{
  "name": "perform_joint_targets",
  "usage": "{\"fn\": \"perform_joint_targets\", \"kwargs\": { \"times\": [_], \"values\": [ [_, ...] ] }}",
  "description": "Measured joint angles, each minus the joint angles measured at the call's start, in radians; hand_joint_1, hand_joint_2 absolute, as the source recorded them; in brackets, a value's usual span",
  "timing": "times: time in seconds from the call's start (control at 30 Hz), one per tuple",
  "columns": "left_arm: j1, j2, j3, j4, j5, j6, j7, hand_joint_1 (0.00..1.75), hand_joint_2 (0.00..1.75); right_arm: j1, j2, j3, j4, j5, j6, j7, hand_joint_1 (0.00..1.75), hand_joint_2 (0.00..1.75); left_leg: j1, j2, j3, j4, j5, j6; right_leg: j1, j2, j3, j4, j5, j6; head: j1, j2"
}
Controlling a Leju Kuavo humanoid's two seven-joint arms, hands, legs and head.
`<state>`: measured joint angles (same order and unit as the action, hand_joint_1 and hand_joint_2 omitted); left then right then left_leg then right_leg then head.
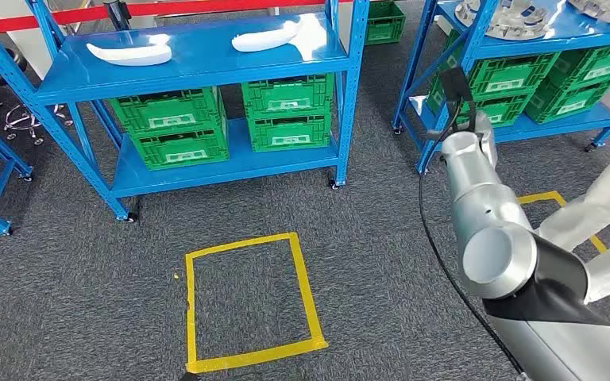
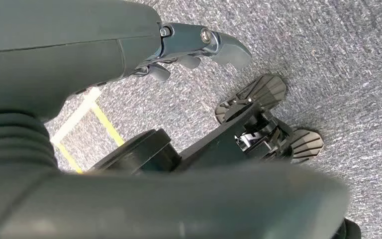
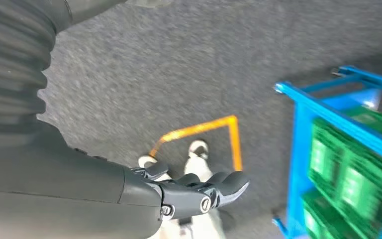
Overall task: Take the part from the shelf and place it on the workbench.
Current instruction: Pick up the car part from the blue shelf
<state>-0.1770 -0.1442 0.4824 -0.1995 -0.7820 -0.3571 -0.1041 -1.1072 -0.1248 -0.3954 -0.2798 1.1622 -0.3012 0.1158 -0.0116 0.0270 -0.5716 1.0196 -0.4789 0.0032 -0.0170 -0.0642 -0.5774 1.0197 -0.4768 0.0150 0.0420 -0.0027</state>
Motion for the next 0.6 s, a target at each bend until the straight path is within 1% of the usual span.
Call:
{"fn": "perform_joint_targets", "kwargs": {
  "times": [0.2, 0.3, 0.4, 0.6],
  "values": [
    [0.001, -0.002, 0.005, 0.0, -0.003, 0.0, 0.0, 0.0, 0.0, -0.085, -0.01, 0.014, -0.004, -0.013, 0.02, 0.017, 0.0, 1.75, 0.0, -0.001, 0.0, 0.0, 0.0, 0.0, 0.0, 0.0, 0.0, 0.0, 0.0, 0.0, 0.0, 0.0],
    [0.0, -0.005, 0.005, 0.0, -0.008, 0.0, 0.0, 0.0, 0.0, -0.11, 0.004, 0.015, -0.006, -0.016, 0.019, 0.004, 0.0, 1.75, 0.0, -0.001, 0.0, 0.0, 0.0, 0.0, 0.0, 0.0, 0.001, 0.0, 0.0, 0.0, 0.0, 0.0],
    [-0.002, -0.008, 0.005, 0.0, -0.008, 0.0, -0.001, 0.0, 0.0, -0.115, 0.05, 0.021, -0.007, -0.014, 0.009, -0.014, 0.0, 1.75, 0.0, 0.002, 0.0, 0.0, 0.0, 0.0, 0.001, 0.002, 0.0, 0.0, 0.0, 0.0, 0.0, 0.0],
    [-0.004, -0.009, 0.006, 0.0, -0.013, 0.0, 0.003, 0.0, 0.0, -0.089, 0.181, 0.039, -0.007, -0.018, -0.032, -0.036, 0.0, 1.75, 0.003, 0.003, 0.001, -0.001, 0.001, -0.002, 0.003, 0.003, 0.0, 0.001, 0.0, 0.0, 0.0, 0.0]
  ]
}}
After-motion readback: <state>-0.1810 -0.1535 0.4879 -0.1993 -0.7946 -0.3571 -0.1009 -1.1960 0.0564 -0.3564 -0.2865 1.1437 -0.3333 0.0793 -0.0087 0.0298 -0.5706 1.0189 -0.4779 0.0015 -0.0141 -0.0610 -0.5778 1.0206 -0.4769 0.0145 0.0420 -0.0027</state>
